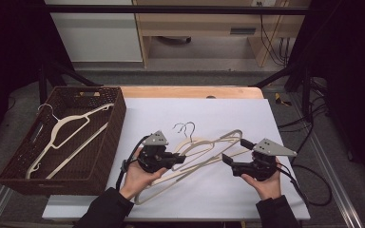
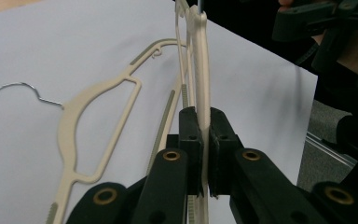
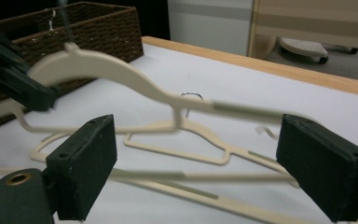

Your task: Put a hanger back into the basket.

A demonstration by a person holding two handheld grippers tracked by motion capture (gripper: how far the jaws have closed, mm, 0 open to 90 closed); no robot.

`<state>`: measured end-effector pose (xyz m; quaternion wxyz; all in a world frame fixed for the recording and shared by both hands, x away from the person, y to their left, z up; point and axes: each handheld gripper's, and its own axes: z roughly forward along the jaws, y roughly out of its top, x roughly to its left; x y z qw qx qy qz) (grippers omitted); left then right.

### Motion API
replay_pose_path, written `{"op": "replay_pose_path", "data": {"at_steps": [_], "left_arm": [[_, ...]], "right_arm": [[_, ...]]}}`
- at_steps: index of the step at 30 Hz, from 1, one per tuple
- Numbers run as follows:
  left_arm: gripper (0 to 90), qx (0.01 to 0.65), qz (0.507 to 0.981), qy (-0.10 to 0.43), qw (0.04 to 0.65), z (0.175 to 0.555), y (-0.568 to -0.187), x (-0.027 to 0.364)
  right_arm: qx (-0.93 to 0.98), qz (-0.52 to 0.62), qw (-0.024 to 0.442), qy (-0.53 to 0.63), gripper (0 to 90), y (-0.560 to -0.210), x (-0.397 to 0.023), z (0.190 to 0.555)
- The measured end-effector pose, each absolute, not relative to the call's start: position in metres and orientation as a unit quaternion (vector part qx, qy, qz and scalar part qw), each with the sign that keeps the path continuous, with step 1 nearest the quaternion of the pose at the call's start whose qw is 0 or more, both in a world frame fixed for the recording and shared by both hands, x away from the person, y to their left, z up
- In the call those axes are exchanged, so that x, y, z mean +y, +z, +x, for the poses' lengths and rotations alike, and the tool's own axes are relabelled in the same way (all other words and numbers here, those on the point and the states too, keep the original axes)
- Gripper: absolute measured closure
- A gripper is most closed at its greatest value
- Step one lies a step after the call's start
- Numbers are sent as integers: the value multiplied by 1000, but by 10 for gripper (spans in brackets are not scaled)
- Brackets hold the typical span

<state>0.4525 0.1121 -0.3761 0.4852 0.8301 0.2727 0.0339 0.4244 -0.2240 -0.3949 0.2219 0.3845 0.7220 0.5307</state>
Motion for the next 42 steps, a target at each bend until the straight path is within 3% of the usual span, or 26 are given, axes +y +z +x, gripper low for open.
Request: {"op": "replay_pose_path", "data": {"at_steps": [23,42], "left_arm": [[865,271,808,84,516,436,-316,198],[865,289,794,138,518,466,-259,275]], "right_arm": [[722,399,230,517,48,-404,-240,419],[711,411,235,520,12,-402,-246,419]]}}
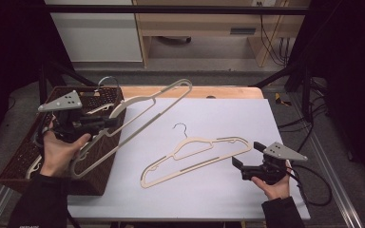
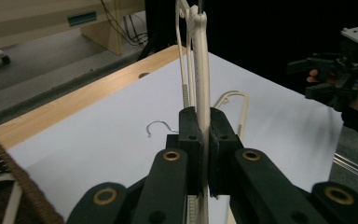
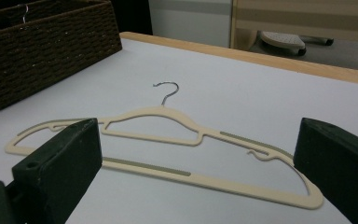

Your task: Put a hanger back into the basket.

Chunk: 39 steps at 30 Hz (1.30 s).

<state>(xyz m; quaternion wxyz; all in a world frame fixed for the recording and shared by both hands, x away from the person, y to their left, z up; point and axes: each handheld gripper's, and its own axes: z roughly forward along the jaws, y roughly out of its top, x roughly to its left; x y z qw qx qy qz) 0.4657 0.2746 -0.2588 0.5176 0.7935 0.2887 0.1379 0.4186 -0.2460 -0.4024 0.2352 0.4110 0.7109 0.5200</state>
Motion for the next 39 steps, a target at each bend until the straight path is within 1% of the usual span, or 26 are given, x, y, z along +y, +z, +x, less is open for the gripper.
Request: {"op": "replay_pose_path", "data": {"at_steps": [3,11,24,39], "left_arm": [[865,293,789,144,520,472,-258,289],[865,315,789,163,502,486,-261,325],[864,346,767,187,508,494,-276,394],[865,377,774,191,472,494,-296,435]], "right_arm": [[712,411,235,519,7,-403,-246,419],[720,410,233,510,6,-406,-245,421],[723,410,233,505,5,-406,-245,422],[725,409,234,502,6,-407,-243,422]]}}
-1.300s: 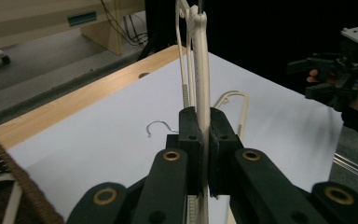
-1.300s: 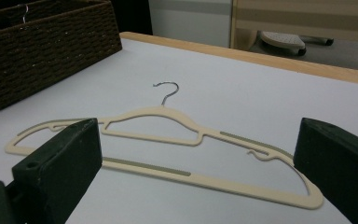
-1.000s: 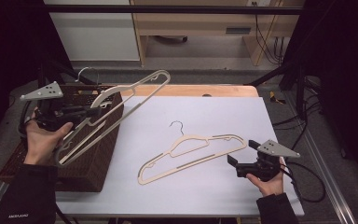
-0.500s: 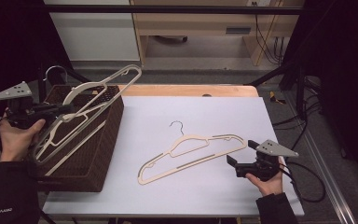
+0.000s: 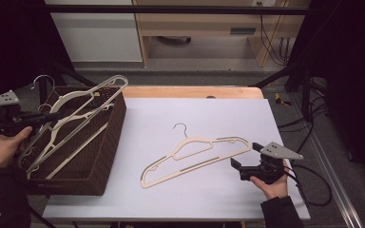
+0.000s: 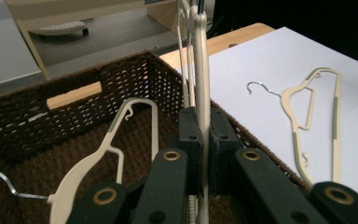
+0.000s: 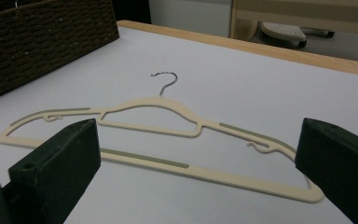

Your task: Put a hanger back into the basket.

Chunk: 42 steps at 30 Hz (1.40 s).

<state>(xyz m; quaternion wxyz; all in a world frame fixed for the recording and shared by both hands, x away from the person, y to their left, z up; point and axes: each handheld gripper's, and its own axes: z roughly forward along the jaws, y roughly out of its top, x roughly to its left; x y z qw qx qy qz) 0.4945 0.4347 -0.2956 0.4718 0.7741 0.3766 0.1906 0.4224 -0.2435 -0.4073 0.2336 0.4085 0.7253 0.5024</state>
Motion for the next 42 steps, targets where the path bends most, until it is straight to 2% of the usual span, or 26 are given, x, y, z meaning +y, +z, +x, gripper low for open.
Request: {"op": "replay_pose_path", "data": {"at_steps": [17,25,33,39,42], "left_arm": [[865,408,777,180,445,492,-318,458],[863,422,785,159,425,499,-338,444],[853,466,776,126,406,507,-365,440],[830,507,765,144,370,509,-372,440],[780,525,746,166,374,503,-367,447]], "right_arm": [[726,410,237,499,6,-408,-244,423],[725,410,237,500,6,-408,-244,423],[726,409,236,501,6,-407,-244,423],[725,408,235,503,6,-407,-244,423],[725,409,234,503,6,-406,-244,423]]}}
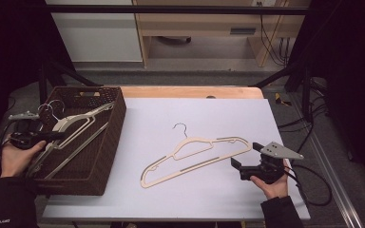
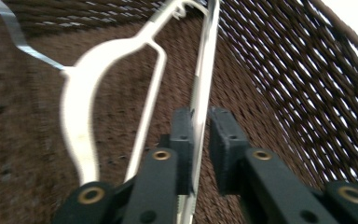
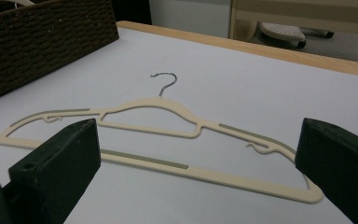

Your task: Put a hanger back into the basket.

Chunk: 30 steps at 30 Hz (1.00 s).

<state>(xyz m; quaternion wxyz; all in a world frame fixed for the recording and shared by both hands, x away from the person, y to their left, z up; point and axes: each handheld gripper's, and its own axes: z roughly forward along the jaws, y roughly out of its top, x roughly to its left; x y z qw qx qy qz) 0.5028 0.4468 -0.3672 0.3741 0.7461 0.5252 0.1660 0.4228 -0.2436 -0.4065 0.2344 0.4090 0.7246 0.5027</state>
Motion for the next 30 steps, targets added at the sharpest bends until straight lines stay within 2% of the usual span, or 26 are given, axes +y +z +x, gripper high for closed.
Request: {"op": "replay_pose_path", "data": {"at_steps": [5,10,15,19,27,30], "left_arm": [[682,535,713,203,406,486,-355,453],[597,502,700,226,454,465,-342,442],[467,463,696,234,496,448,-333,418],[314,435,686,241,531,440,-331,395],[129,391,701,228,552,430,-330,347],[92,382,703,225,556,427,-334,329]], "right_arm": [[725,409,234,503,6,-406,-243,423],[723,410,235,503,6,-406,-243,423],[722,410,236,506,6,-405,-243,422],[722,411,237,504,6,-405,-243,423],[722,411,238,503,6,-406,-243,423],[722,412,238,503,6,-406,-243,423]]}}
